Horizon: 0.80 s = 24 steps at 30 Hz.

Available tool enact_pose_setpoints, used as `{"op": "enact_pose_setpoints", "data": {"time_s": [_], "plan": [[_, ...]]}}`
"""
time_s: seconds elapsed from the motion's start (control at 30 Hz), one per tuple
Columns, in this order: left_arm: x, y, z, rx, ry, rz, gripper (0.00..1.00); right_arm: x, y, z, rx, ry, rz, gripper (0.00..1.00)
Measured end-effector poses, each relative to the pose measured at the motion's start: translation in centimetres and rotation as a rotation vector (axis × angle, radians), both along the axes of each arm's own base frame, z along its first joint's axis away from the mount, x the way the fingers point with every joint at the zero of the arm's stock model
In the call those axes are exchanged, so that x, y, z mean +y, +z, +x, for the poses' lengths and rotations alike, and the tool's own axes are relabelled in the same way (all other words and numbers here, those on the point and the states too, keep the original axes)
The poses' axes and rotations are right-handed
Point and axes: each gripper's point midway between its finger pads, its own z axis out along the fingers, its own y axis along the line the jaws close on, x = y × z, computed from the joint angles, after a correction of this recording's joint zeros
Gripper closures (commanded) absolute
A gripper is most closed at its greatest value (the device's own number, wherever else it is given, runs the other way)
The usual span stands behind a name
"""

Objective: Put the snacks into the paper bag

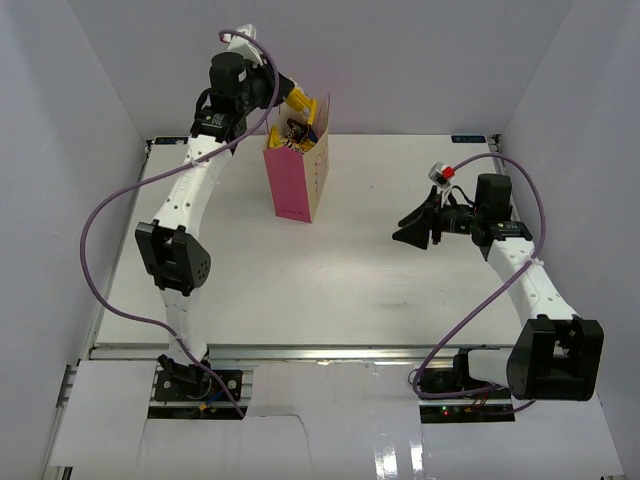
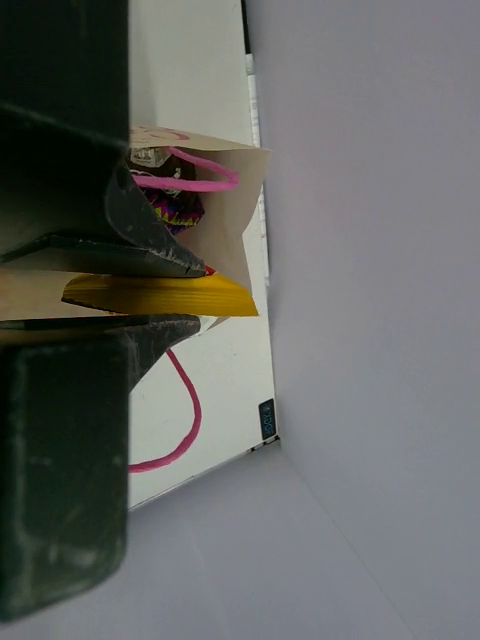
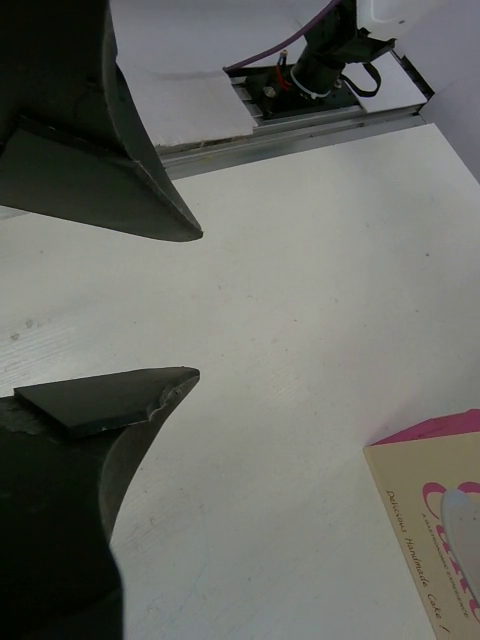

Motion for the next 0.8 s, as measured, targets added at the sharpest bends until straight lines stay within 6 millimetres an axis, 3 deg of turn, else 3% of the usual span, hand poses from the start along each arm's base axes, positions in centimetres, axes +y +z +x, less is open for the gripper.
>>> {"op": "enact_pose_setpoints", "data": {"time_s": [0.07, 0.1, 0.17, 0.2, 0.3, 0.4, 0.5, 0.63, 0.7, 0.8], "plan": [[-0.5, -1.2, 0.4, 0.02, -0.004, 0.007, 1.0, -0.1, 0.0, 0.0, 0.001, -0.004, 0.0, 0.4], [-0.8, -1.6, 0.3, 0.028, -0.003, 0.01, 0.95, -0.1, -0.1, 0.0, 0.003, -0.005, 0.0, 0.41], [-1.5, -1.9, 0.1, 0.034, -0.01, 0.013, 0.75, -0.2, -0.3, 0.0, 0.009, -0.006, 0.0, 0.41], [-1.9, -2.0, 0.0, 0.034, -0.015, 0.013, 0.56, -0.2, -0.4, -0.1, 0.013, -0.007, -0.001, 0.41], [-2.5, -1.8, -0.2, 0.025, -0.015, 0.018, 0.31, -0.2, -0.6, -0.1, 0.019, -0.007, -0.001, 0.4], [-3.0, -1.7, -0.4, 0.022, -0.014, 0.022, 0.23, -0.2, -0.6, -0.1, 0.02, -0.012, -0.005, 0.4], [-2.8, -1.4, -0.6, 0.013, -0.002, 0.031, 0.21, -0.4, -0.6, -0.2, 0.008, -0.016, -0.015, 0.4], [-1.6, 0.5, -1.5, -0.027, 0.028, 0.061, 0.18, -0.6, -0.8, -0.6, 0.007, -0.028, -0.038, 0.4], [-0.7, 1.9, -3.0, -0.056, 0.041, 0.083, 0.14, -0.9, -1.1, -0.6, 0.011, -0.048, -0.064, 0.39], [1.4, 3.5, -7.2, -0.084, 0.054, 0.109, 0.08, -1.7, -1.7, -0.2, 0.017, -0.103, -0.122, 0.27]]}}
